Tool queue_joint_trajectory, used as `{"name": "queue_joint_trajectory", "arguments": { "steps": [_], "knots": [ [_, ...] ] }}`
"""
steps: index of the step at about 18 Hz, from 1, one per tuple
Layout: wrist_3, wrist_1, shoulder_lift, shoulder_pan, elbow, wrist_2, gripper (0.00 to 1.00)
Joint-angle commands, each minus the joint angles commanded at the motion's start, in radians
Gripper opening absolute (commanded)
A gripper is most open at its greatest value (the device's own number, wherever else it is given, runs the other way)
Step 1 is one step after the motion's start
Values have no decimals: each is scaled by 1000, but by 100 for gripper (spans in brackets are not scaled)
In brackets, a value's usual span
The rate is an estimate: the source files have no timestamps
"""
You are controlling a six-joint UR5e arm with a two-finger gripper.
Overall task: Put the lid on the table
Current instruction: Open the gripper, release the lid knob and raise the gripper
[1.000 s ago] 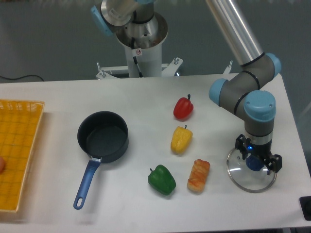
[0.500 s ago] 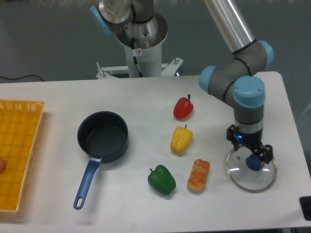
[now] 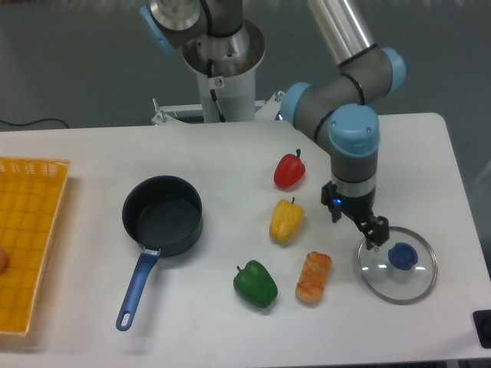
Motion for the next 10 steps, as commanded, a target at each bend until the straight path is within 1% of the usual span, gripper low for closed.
{"name": "queue_joint_trajectory", "arguments": {
  "steps": [2,3,5,6,8,10],
  "knots": [
    [-37,-41,35,-26,0,0,100],
    [-69,-51,49,-40,0,0,100],
    [-100,-61,58,-55,-3,2,100],
    [-103,-83,71,-57,-2,5,100],
    [-103,-150,88,-58,5,6,100],
    [-101,-184,91,-48,8,6,100]
  ]
}}
